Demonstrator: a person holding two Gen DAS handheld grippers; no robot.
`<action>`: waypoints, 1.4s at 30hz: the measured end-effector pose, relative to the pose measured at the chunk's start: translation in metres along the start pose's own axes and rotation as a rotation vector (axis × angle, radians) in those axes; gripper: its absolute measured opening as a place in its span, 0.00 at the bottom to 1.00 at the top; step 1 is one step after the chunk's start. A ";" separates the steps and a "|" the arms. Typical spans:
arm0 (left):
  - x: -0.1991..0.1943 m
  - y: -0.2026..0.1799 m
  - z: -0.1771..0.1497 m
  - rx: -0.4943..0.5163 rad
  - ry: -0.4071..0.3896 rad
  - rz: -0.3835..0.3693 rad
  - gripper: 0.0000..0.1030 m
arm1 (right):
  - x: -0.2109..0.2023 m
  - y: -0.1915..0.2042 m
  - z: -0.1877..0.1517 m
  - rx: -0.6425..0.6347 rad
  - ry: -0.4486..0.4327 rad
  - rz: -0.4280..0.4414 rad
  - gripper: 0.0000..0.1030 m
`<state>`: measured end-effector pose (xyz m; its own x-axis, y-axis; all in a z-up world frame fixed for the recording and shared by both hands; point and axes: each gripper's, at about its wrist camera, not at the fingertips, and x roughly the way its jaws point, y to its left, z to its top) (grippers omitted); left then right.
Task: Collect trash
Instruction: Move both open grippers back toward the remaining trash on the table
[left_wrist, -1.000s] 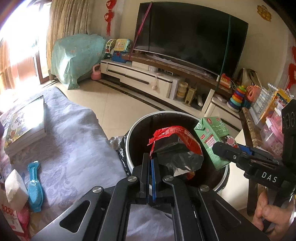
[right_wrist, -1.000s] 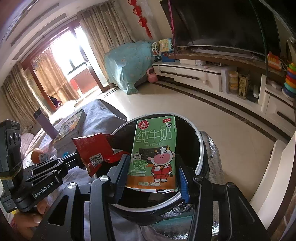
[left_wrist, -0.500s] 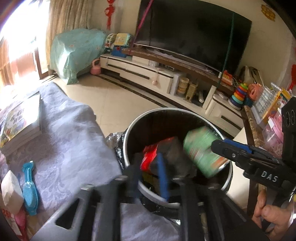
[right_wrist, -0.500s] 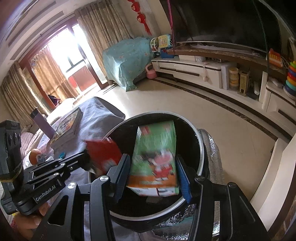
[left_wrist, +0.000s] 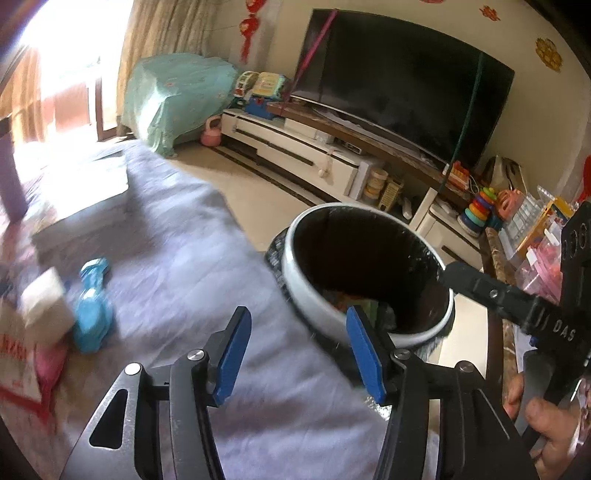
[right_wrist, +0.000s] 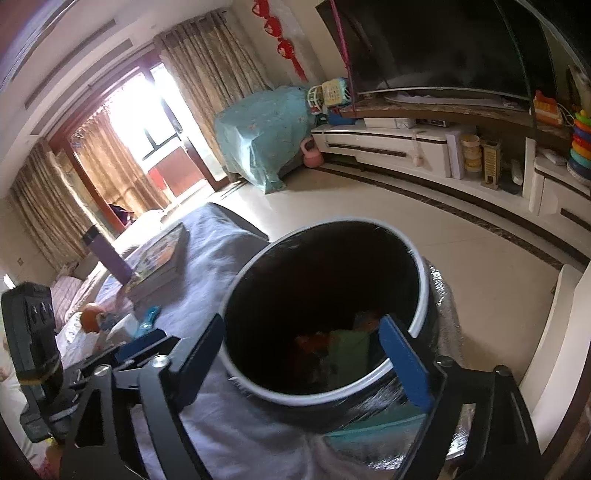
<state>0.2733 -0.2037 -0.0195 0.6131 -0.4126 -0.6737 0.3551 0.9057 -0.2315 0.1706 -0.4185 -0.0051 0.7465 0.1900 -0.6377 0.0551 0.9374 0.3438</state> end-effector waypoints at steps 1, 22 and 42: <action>-0.007 0.005 -0.006 -0.017 -0.003 -0.002 0.54 | -0.003 0.006 -0.004 0.000 -0.008 0.009 0.89; -0.128 0.099 -0.097 -0.224 -0.022 0.130 0.56 | 0.018 0.105 -0.076 -0.117 0.105 0.154 0.94; -0.156 0.145 -0.095 -0.320 -0.054 0.206 0.61 | 0.047 0.156 -0.088 -0.217 0.166 0.211 0.94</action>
<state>0.1620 0.0017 -0.0143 0.6880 -0.2157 -0.6929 -0.0125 0.9511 -0.3085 0.1557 -0.2372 -0.0420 0.6070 0.4143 -0.6781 -0.2444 0.9093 0.3367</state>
